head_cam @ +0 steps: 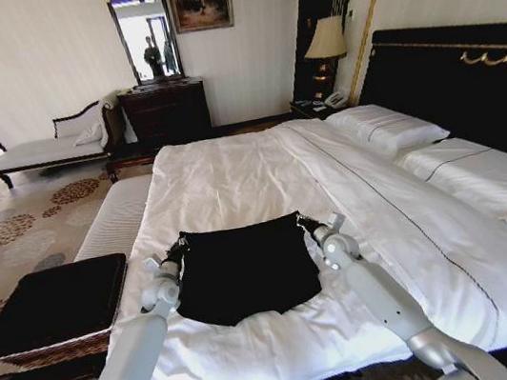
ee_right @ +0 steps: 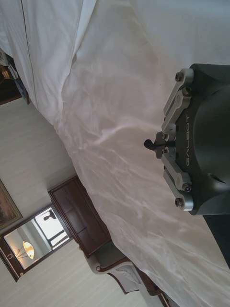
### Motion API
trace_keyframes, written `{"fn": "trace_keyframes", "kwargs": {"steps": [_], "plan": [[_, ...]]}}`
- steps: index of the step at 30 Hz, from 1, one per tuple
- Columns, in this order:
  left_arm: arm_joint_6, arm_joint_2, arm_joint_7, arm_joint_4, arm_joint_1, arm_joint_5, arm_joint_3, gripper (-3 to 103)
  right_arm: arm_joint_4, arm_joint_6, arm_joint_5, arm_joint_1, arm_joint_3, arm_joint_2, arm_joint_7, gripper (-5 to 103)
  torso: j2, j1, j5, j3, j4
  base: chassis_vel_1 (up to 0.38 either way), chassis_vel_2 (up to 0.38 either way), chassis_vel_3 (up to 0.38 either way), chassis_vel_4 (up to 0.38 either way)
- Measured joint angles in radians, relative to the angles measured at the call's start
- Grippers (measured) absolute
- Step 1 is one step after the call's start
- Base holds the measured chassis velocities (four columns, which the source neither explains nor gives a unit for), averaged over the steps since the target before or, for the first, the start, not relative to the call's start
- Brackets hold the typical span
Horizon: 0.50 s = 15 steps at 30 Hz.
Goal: Fold the clothes on the bed and place them into the basket.
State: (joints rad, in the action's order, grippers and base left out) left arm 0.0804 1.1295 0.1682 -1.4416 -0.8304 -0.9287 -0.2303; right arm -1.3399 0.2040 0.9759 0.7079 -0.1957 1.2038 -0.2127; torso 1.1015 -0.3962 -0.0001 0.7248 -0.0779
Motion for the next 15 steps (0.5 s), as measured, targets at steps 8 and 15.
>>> {"fn": "trace_keyframes", "kwargs": {"steps": [8, 15], "plan": [[-0.021, 0.041, -0.023, 0.109, 0.06, 0.029, 0.016, 0, 0.102, -0.044, -0.062, -0.048, 0.026, 0.025, 0.017, 1, 0.0, 0.0, 0.0001, 0.0, 0.0002, 0.0, 0.0, 0.0, 0.0], [-0.044, 0.047, -0.015, 0.146, 0.049, 0.089, 0.018, 0, 0.092, -0.059, -0.144, -0.003, 0.033, 0.034, 0.021, 1, 0.0, 0.0, -0.0001, 0.0, -0.0001, 0.0, 0.0, 0.0, 0.0]]}}
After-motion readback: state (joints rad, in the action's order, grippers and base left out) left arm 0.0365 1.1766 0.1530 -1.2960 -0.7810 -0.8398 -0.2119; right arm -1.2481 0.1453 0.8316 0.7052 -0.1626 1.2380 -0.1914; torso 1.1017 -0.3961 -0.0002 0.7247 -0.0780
